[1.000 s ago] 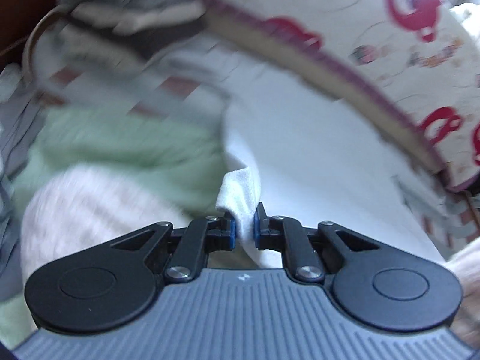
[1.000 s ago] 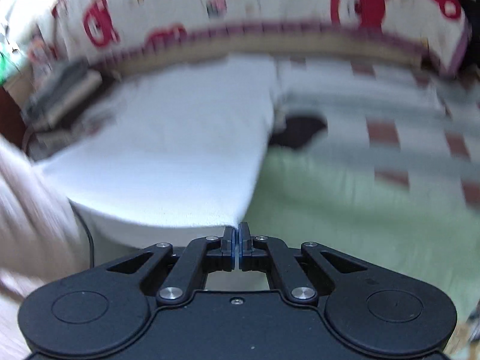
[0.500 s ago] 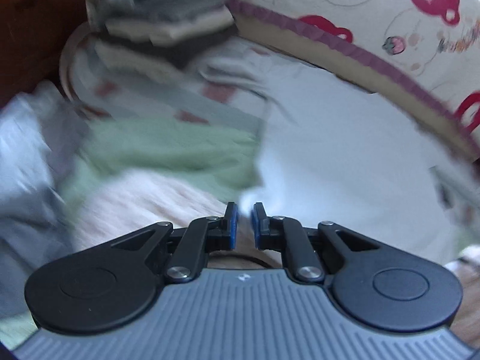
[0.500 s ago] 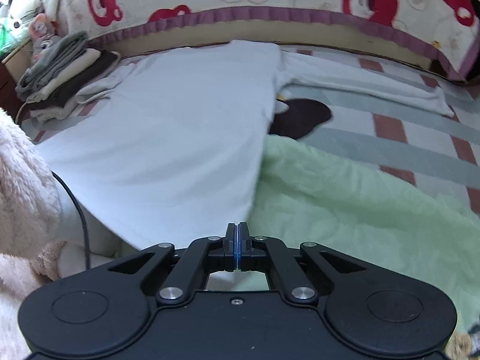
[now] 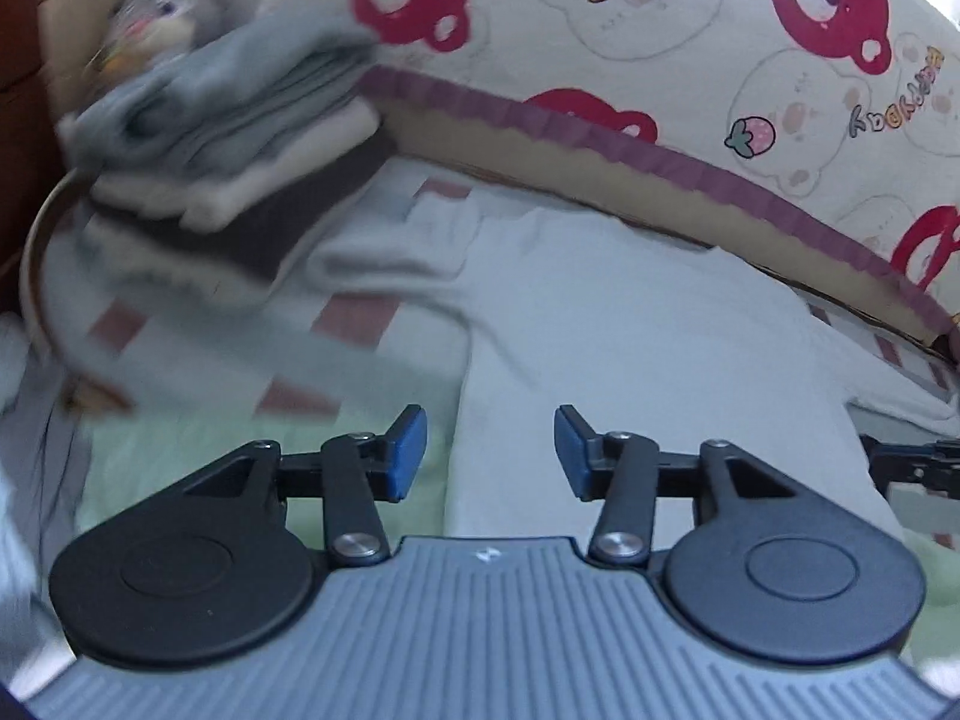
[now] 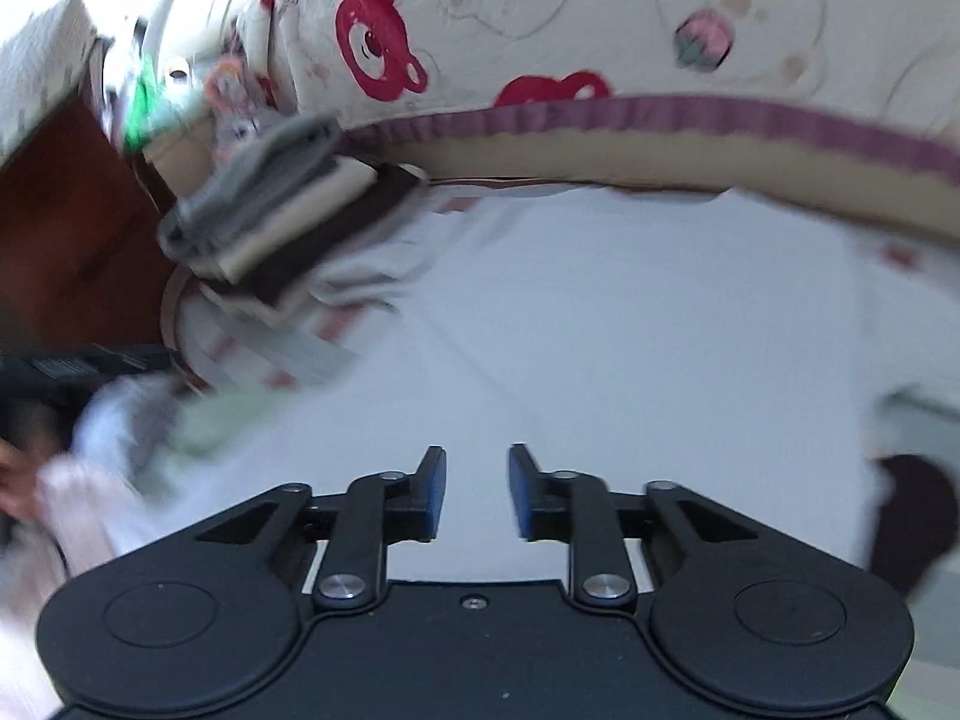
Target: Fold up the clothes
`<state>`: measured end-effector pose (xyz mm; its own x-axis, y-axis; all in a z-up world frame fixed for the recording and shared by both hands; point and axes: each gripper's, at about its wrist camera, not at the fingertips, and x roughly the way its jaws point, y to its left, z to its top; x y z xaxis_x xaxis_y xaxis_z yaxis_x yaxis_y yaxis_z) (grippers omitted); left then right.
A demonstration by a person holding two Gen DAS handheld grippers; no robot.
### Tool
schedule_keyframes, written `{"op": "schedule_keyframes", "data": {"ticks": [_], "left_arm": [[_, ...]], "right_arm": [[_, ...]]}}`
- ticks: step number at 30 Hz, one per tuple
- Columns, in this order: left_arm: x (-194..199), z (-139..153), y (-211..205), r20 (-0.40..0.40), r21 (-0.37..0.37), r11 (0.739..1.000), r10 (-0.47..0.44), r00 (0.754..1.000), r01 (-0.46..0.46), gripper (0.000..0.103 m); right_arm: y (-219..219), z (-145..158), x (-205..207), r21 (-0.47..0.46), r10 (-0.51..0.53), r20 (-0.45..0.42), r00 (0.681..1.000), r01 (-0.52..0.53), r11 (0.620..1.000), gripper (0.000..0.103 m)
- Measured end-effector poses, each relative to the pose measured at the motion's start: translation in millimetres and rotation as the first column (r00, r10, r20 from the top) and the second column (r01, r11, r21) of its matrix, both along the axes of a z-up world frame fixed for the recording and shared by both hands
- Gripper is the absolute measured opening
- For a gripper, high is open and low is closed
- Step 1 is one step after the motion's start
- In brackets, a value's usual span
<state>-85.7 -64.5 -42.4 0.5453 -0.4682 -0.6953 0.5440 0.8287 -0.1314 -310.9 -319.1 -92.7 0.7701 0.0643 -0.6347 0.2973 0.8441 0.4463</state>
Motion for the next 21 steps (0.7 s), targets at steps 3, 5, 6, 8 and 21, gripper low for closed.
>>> {"op": "schedule_keyframes", "data": {"ticks": [3,5,6,8,21], "left_arm": [[22,-19,-24,0.074,0.100,0.995,0.015,0.997,-0.022,0.050],[31,-40,-33,0.131,0.152,0.988,-0.004,0.991,-0.016,0.050],[33,-55,-36,0.154,0.185,0.983,-0.038,0.987,0.009,0.050],[35,-82,-34,0.094,0.217,0.975,-0.080,0.992,0.058,0.050],[65,-141,0,-0.282,-0.037,0.996,-0.087,0.955,0.080,0.059]], "right_arm": [[0,-5,28,0.061,0.035,-0.016,0.999,-0.034,0.998,0.033],[11,-9,46,-0.005,0.044,-0.066,0.997,-0.045,0.999,0.034],[16,-10,54,-0.027,0.042,-0.093,0.995,-0.044,0.999,0.036],[26,-13,74,-0.062,0.059,-0.140,0.988,-0.068,0.996,0.040],[124,-30,145,-0.175,0.235,-0.310,0.921,-0.299,0.938,0.046]]}}
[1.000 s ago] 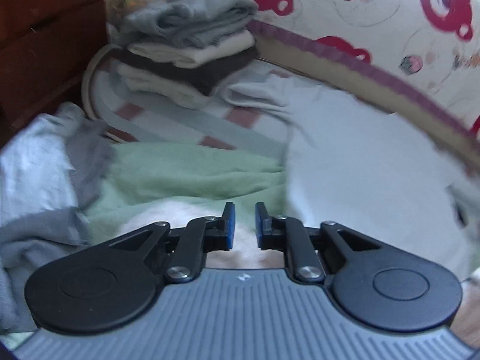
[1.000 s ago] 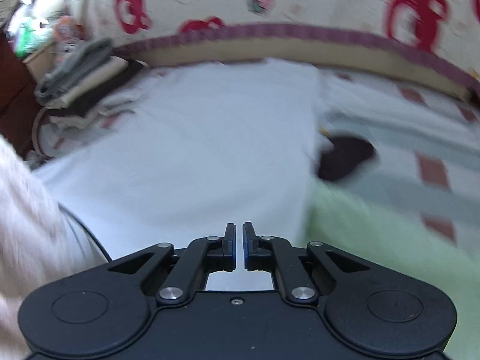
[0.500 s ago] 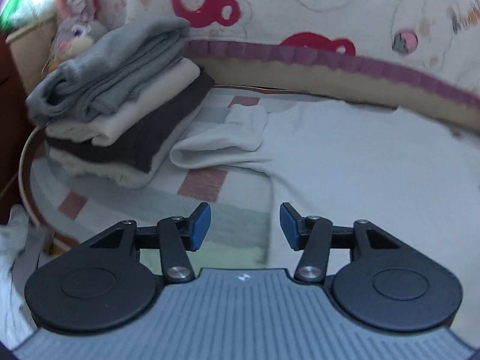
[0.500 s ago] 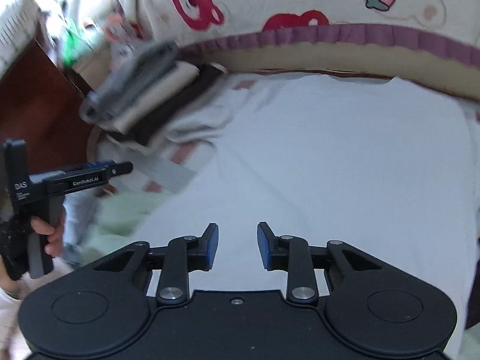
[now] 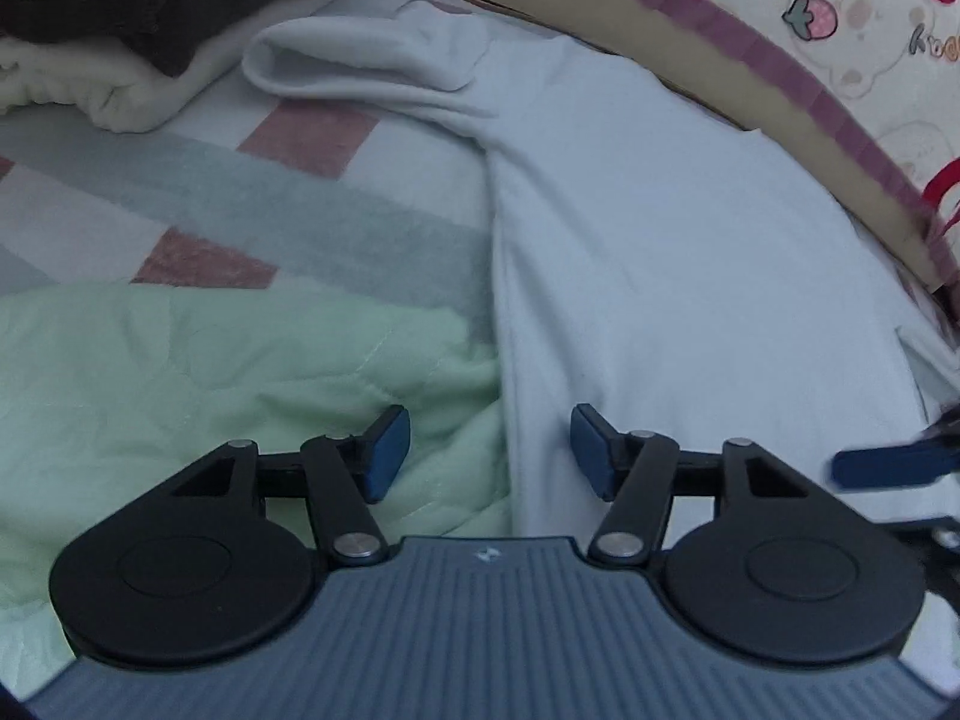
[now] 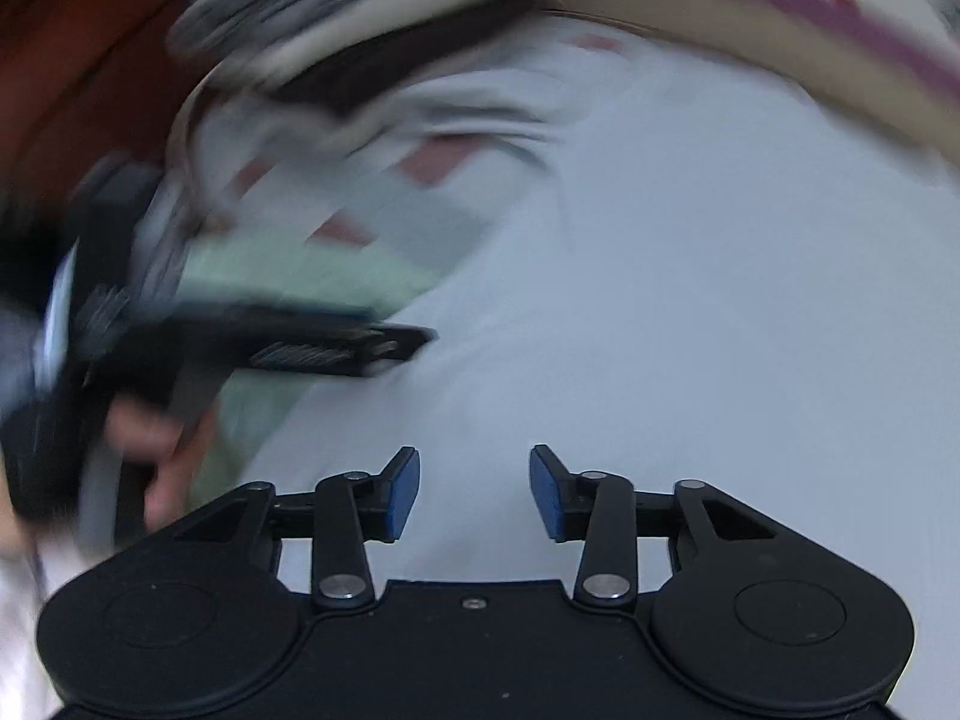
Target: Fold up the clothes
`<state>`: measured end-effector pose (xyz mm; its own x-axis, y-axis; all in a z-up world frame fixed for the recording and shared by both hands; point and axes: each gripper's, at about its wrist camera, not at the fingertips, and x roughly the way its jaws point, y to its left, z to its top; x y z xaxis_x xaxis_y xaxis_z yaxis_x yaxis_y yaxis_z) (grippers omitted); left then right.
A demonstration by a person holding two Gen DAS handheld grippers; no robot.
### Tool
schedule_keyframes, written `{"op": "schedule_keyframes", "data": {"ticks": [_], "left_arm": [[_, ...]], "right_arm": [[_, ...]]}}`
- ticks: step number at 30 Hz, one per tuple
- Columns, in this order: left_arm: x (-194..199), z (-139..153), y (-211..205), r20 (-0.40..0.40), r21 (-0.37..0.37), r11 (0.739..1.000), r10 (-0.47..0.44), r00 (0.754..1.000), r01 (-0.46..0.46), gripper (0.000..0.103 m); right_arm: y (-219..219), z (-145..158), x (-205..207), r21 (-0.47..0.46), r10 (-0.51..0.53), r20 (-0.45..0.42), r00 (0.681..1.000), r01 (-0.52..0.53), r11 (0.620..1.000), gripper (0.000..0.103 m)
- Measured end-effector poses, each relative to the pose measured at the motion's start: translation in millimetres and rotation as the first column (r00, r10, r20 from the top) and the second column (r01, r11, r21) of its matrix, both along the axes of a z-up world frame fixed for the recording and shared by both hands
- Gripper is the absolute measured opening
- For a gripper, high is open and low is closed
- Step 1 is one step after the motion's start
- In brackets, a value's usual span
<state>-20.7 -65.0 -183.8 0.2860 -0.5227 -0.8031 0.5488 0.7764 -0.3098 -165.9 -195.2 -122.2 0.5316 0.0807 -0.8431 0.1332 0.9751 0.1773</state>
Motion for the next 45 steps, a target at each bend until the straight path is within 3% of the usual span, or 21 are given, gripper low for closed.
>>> {"op": "schedule_keyframes", "data": {"ticks": [2,5,8,11,16,19,27,32,34,36,37,38,40,42,43,45], "left_arm": [[2,5,5,-0.002,-0.032,0.999,0.014,1.000,-0.014,0.060],[6,14,13,-0.009,-0.116,0.992,0.043,0.999,-0.043,0.060],[12,18,18,-0.036,-0.167,0.980,0.100,0.994,-0.105,0.061],[15,21,13,-0.015,-0.154,0.980,0.124,0.992,-0.125,0.063],[22,14,-2,-0.088,-0.174,0.983,0.042,0.995,-0.056,0.071],[29,14,-12,-0.078,-0.169,0.983,0.058,0.995,-0.070,0.071],[19,12,-18,-0.096,-0.083,0.996,-0.002,0.995,-0.006,0.071],[20,0,-22,-0.134,-0.050,0.998,0.033,0.990,-0.040,0.071],[21,-6,-22,-0.155,-0.042,0.997,0.058,0.986,-0.065,0.071],[18,-6,-19,-0.143,-0.051,0.997,0.055,0.988,-0.063,0.068],[13,-2,-19,-0.099,-0.038,0.998,0.043,0.994,-0.047,0.045],[7,3,-19,-0.052,-0.023,0.999,0.030,0.998,-0.031,0.008],[-11,22,-22,0.114,0.034,0.999,-0.026,0.993,0.022,0.003],[-17,28,-20,0.172,0.085,0.996,-0.021,0.985,0.006,0.003],[-20,30,-19,0.198,0.109,0.994,-0.019,0.980,-0.003,0.003],[-11,21,-11,0.136,0.109,0.994,0.014,0.991,-0.028,0.003]], "right_arm": [[9,19,-4,-0.099,-0.005,0.051,0.999,0.010,0.995,0.046],[13,29,-8,-0.072,-0.046,0.056,0.997,0.050,0.996,0.046],[26,24,-11,-0.091,-0.025,0.027,0.999,0.027,0.995,0.047],[39,3,-13,-0.107,0.037,-0.012,0.999,-0.038,0.994,0.052],[28,-37,-10,0.037,0.024,-0.050,0.998,-0.022,0.999,0.052],[26,-46,-13,0.054,0.047,-0.046,0.998,-0.045,0.998,0.052],[13,-53,-20,0.131,0.069,-0.032,0.997,-0.064,0.989,0.053],[15,-60,-14,0.182,0.134,-0.057,0.989,-0.122,0.976,0.055],[16,-63,-11,0.199,0.166,-0.072,0.984,-0.149,0.969,0.062],[16,-65,-9,0.219,0.192,-0.082,0.978,-0.170,0.961,0.063],[16,-65,-8,0.229,0.204,-0.086,0.975,-0.180,0.957,0.064],[16,-66,-7,0.239,0.217,-0.090,0.972,-0.190,0.952,0.064],[17,-69,-6,0.311,0.256,-0.100,0.962,-0.214,0.926,0.064],[21,-75,-5,0.403,0.306,-0.112,0.945,-0.238,0.884,0.062],[26,-81,-4,0.439,0.338,-0.126,0.933,-0.253,0.862,0.061],[34,-86,-2,0.450,0.379,-0.144,0.914,-0.281,0.848,0.060]]}}
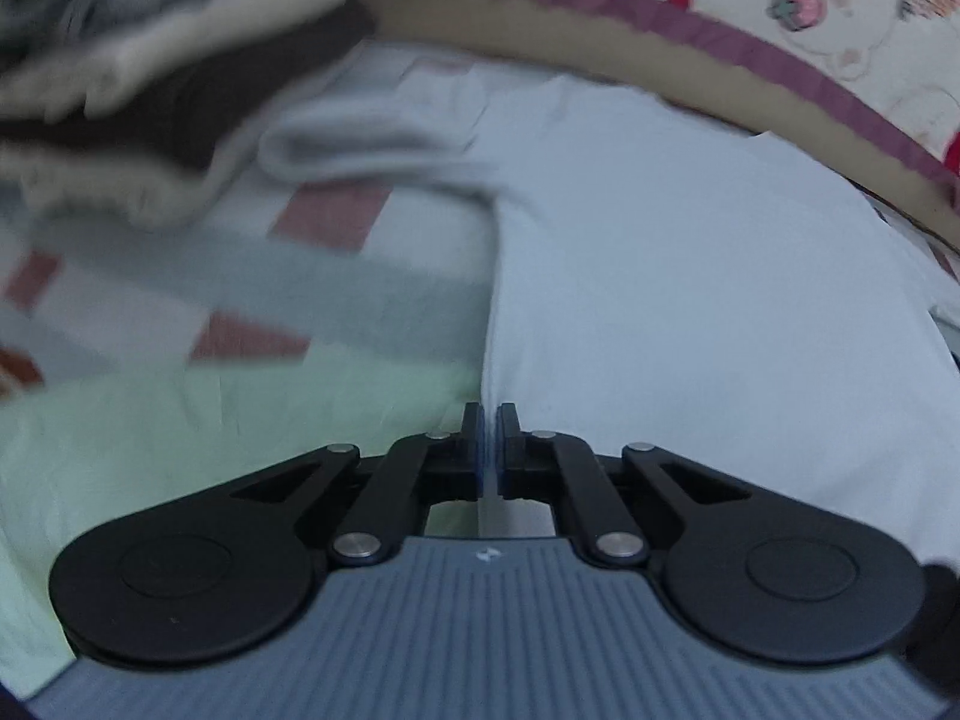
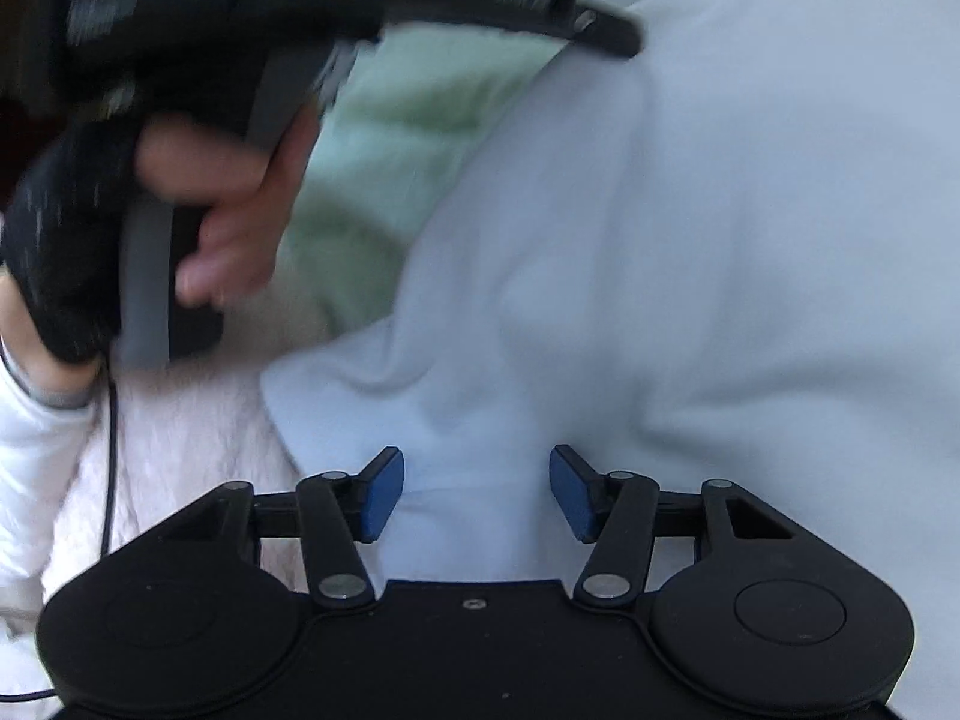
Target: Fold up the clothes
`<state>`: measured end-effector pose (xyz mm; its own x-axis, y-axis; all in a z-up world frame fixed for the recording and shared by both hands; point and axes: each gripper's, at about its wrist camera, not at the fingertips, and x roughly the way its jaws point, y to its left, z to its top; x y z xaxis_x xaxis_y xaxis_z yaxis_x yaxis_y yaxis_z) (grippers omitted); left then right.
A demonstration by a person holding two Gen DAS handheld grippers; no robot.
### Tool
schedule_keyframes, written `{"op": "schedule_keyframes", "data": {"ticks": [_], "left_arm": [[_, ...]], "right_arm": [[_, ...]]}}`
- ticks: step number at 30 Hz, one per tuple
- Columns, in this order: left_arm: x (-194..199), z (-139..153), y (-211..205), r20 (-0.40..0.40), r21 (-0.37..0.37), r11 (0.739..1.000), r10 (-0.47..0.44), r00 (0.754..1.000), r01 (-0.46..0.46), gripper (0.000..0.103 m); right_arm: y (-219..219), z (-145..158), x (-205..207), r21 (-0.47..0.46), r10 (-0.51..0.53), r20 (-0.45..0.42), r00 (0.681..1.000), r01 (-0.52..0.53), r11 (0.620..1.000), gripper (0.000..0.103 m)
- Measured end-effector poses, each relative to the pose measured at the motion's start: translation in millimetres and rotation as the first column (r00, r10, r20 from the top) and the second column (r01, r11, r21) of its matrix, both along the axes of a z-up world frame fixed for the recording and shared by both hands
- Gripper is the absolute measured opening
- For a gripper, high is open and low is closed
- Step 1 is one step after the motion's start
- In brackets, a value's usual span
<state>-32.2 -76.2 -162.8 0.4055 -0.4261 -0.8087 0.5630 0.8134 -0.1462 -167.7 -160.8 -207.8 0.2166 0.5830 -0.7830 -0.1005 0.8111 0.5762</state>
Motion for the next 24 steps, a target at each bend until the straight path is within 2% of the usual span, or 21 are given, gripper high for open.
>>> {"op": "schedule_keyframes", "data": {"ticks": [3,4,6,8,10,12,13,14,16,18,20,24], "left_arm": [[1,-6,1,0.023,0.084,0.996,0.012,1.000,-0.014,0.005],[-1,-5,0,0.051,0.124,0.992,0.011,0.999,-0.017,0.002],[1,6,8,0.150,0.207,0.976,0.040,0.988,-0.071,0.001],[3,18,16,0.246,0.274,0.953,0.061,0.967,-0.130,0.004],[25,45,28,0.251,0.136,0.982,0.093,0.964,-0.130,0.005],[47,66,29,0.264,0.020,0.994,0.096,0.960,-0.106,0.013],[58,76,29,0.272,-0.035,0.995,0.097,0.957,-0.091,0.031],[71,79,21,0.299,-0.059,0.996,0.075,0.951,-0.060,0.047],[98,75,-3,0.411,-0.050,0.998,0.049,0.910,-0.031,0.048],[127,56,-18,0.416,-0.085,0.996,0.073,0.906,-0.041,0.048],[150,34,-26,0.394,-0.116,0.991,0.108,0.913,-0.068,0.048],[175,-14,-22,0.308,-0.151,0.980,0.170,0.936,-0.128,0.048]], "right_arm": [[-5,10,8,0.075,0.041,-0.001,0.999,-0.041,0.996,0.058],[-10,19,13,0.094,0.055,0.005,0.998,-0.056,0.994,0.058],[-20,44,24,0.049,0.096,0.043,0.994,-0.098,0.994,0.059],[-31,66,40,-0.067,0.179,0.052,0.982,-0.176,0.982,0.060],[-54,83,62,-0.197,0.216,0.054,0.975,-0.201,0.960,0.060],[-92,96,94,-0.263,0.164,0.049,0.985,-0.145,0.954,0.060],[-106,105,109,-0.292,0.113,0.069,0.991,-0.088,0.952,0.060],[-120,115,119,-0.309,0.060,0.102,0.993,-0.026,0.951,0.060],[-144,127,140,-0.282,-0.056,0.171,0.984,0.104,0.954,0.060],[-169,130,163,-0.189,-0.193,0.221,0.956,0.236,0.953,0.060],[-191,118,187,-0.075,-0.318,0.230,0.920,0.343,0.936,0.059],[-194,76,236,-0.054,-0.414,0.220,0.883,0.435,0.899,0.039]]}}
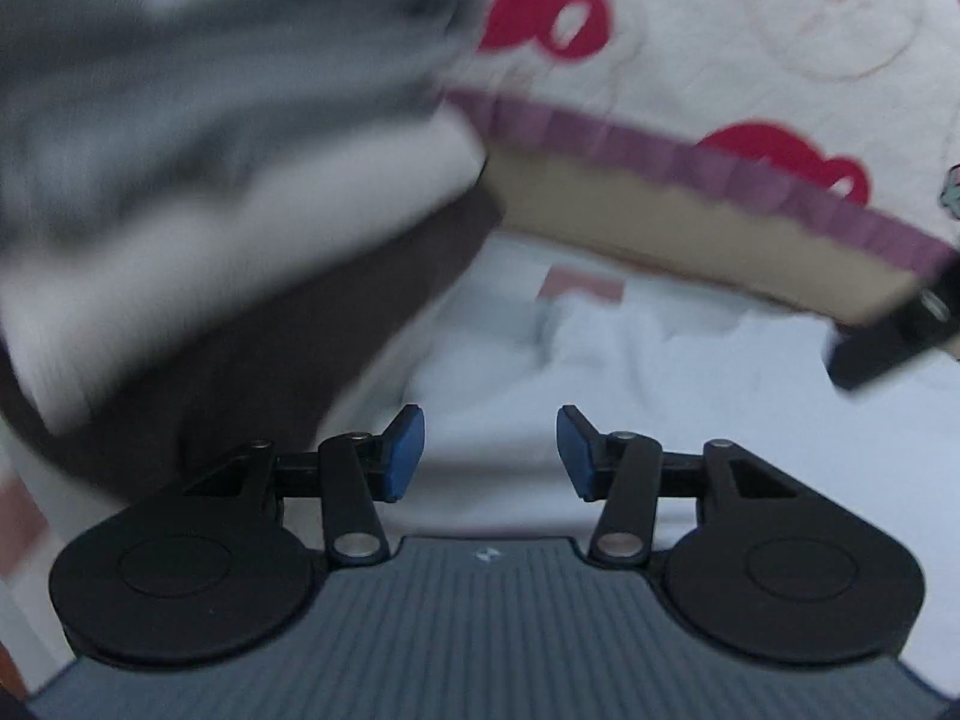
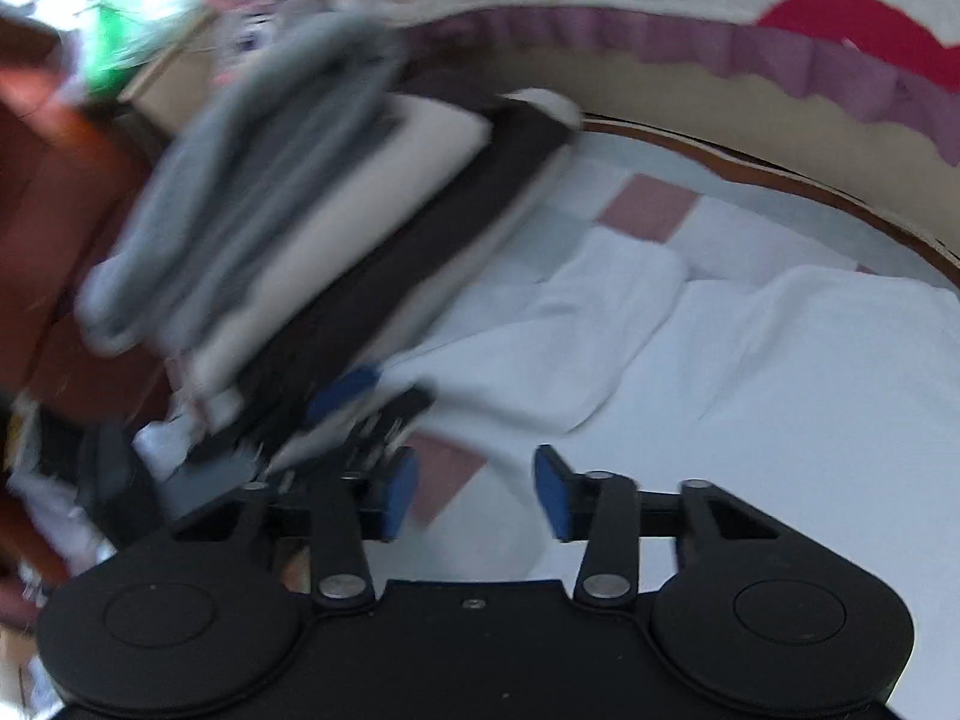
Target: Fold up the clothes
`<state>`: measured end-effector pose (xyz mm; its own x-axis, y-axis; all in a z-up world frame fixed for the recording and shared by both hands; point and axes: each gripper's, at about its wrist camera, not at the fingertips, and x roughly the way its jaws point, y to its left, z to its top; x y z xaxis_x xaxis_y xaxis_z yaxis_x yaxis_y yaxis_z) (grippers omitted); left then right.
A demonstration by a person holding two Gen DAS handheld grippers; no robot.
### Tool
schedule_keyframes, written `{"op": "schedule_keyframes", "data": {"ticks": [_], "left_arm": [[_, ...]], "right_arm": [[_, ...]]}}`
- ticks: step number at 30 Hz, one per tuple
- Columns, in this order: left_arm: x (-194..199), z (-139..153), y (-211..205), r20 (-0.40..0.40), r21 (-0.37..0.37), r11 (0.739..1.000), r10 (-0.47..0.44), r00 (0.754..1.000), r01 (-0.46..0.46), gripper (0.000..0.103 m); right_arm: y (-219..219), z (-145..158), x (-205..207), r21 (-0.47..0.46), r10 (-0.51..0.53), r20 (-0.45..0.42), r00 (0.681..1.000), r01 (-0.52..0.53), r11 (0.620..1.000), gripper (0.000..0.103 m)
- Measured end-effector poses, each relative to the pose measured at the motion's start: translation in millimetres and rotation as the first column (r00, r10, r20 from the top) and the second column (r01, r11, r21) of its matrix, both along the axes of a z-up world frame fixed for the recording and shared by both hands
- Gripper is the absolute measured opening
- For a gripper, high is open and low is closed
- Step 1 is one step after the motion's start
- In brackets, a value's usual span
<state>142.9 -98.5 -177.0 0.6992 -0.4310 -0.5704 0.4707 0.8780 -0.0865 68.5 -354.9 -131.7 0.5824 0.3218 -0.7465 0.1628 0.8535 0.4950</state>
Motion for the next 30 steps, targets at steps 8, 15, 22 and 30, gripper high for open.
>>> {"op": "schedule_keyframes", "data": {"ticks": [8,15,22,30], "left_arm": [[-1,-17,-5,0.058,0.073,0.996,-0.055,0.997,0.050,0.048],[-3,-19,-8,0.062,0.101,0.993,-0.064,0.996,0.058,0.050],[3,-14,10,-0.042,-0.014,0.998,-0.064,0.997,0.064,0.050],[-11,27,22,-0.104,-0.237,0.962,-0.166,0.981,0.138,0.061]], "right_arm": [[-30,-70,79,0.028,-0.122,-0.076,0.990,0.124,0.992,0.056],[-9,-86,94,-0.038,-0.180,-0.034,0.983,0.179,0.983,0.073],[5,-63,80,-0.132,-0.104,0.138,0.985,0.122,0.984,0.007],[-23,29,-46,-0.165,-0.205,0.397,0.895,0.289,0.943,0.007]]}}
